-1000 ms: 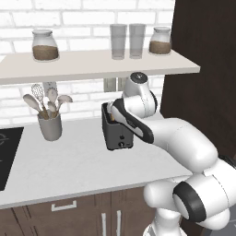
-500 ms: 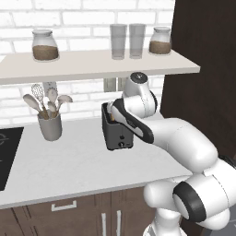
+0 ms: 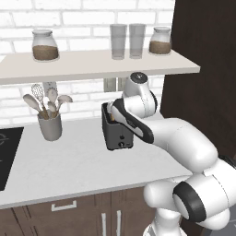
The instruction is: Start the toaster. Once the lever pops up, take the bread to the plate on the dining counter.
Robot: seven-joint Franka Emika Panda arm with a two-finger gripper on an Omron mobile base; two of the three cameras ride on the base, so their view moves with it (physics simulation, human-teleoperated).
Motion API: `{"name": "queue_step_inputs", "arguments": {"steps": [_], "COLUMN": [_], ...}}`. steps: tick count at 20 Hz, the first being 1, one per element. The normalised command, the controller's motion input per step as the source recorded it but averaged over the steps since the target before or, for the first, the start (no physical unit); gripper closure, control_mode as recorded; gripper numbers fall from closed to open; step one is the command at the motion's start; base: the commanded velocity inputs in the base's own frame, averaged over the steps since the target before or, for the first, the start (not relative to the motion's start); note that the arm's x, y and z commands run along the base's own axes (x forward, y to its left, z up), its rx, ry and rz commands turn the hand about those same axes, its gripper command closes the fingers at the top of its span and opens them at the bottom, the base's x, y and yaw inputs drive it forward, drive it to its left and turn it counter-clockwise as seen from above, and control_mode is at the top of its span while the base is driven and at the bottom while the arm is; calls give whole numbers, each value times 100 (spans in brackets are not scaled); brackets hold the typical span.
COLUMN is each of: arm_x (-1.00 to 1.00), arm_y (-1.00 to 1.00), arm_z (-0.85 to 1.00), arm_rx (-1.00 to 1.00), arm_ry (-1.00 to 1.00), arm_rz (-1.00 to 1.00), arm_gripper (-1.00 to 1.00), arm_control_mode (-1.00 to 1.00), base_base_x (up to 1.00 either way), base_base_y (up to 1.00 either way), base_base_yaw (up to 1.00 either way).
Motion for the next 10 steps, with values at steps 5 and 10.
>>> {"name": "queue_step_inputs", "arguments": {"steps": [5, 10], "arm_x": [0, 0], "arm_y": [0, 0], "arm_z": [0, 0], "arm_rx": [0, 0], "arm_ry": [0, 0], "arm_rz": [0, 0], "arm_gripper": [-100, -100], "arm_control_mode": [-100, -100], "base_base_x": [0, 0], "base_base_y": [0, 0], "base_base_yaw": [0, 0]}}
